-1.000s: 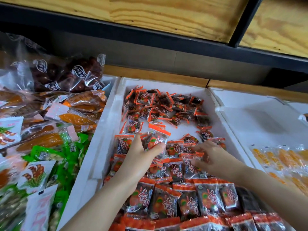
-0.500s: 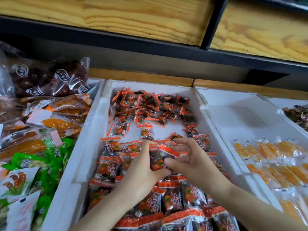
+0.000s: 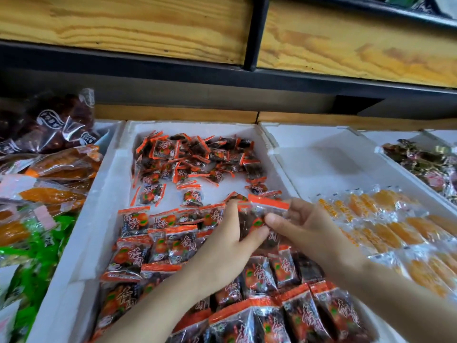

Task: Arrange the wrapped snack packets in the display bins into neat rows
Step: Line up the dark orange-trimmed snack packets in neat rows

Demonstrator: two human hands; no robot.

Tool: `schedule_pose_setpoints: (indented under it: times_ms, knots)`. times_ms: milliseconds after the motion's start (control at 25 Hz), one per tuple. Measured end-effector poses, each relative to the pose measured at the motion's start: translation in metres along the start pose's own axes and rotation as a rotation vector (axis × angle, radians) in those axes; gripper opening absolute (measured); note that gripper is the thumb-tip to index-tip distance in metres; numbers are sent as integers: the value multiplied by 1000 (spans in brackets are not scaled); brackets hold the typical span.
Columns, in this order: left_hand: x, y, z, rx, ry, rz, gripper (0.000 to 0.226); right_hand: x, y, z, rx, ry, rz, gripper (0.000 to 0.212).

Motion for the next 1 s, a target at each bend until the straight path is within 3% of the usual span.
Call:
schedule_pose_setpoints:
  times_ms: [160, 280, 360, 440, 640, 720, 840, 1000]
  knots:
    - [-22, -20, -4, 131, -11, 161, 47, -30, -46, -8, 28, -73, 140, 40]
    - [-31, -31, -12, 107, -83, 222, 61, -59, -79, 11, 263, -76, 257, 26]
    - [-31, -29, -13, 73, -109, 219, 64, -71, -84, 40, 482, 5, 195, 24]
    - [-32, -29, -15, 27, -114, 239, 21, -75, -81, 63, 653, 58, 119, 28]
    - [-32, -31, -18, 14, -108, 271, 14, -65, -53, 54, 1073, -159, 17, 35]
    - [-33, -33, -20, 8, -130, 268, 20, -56, -40, 58, 1084, -204, -146, 37]
    - [-41, -31, -32, 23, -161, 246, 52, -45, -32, 74, 1060, -145, -343, 57]
    - [-63, -8, -26, -90, -111, 161, 39, -44, -34, 71, 963, -154, -279, 63]
Point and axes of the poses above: each hand's wrist, its own x-axis away from the middle knuckle, its own y-axis out of the palm, z = x × y, the point moved 9 cm from there along -x, towards the middle knuckle, and after that the axes turned 4 degrees about x, right-handed, at the moved point
